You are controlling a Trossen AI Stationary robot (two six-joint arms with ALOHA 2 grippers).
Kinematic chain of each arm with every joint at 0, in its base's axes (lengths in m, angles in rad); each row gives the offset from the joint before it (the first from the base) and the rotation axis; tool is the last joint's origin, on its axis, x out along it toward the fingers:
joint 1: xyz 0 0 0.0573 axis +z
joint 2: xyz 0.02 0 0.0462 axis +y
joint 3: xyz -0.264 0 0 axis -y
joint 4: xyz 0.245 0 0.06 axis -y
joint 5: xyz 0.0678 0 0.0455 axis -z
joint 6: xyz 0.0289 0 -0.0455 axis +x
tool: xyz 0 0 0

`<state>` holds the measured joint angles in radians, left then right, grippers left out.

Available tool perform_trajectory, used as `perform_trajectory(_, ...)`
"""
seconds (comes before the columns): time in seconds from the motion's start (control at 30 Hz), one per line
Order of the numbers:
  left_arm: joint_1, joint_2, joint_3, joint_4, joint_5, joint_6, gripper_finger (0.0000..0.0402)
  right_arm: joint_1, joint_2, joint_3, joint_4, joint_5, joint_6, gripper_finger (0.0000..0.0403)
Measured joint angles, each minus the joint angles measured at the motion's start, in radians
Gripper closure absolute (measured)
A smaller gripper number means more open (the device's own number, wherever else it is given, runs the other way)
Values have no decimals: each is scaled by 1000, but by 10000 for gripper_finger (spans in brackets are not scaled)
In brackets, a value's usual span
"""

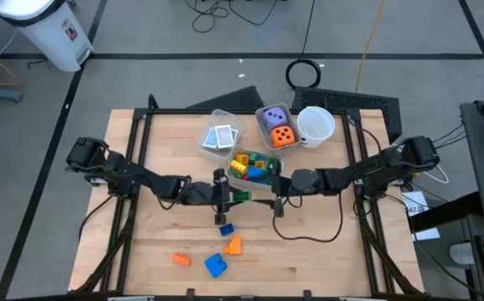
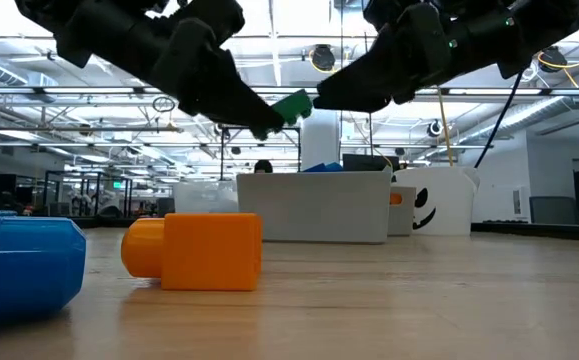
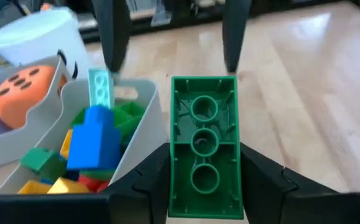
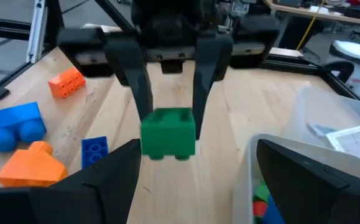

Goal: Pick & Place Toys
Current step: Put the green game piece into the bottom gray bin

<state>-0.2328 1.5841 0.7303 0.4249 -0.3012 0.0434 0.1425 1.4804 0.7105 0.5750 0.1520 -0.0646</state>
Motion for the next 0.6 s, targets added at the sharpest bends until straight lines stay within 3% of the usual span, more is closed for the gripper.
perform_trajectory(0.17,-6,0,0,9,4,-9,257,11,57,0,90,-23,1,110)
perform_trajectory(0.47,-3,0,0,24,2,-19,241,4,123,38,106,-49,34,110)
perform_trajectory(0.6,-2,0,0,23,2,-16,253,3,158,63,113,-49,33,111)
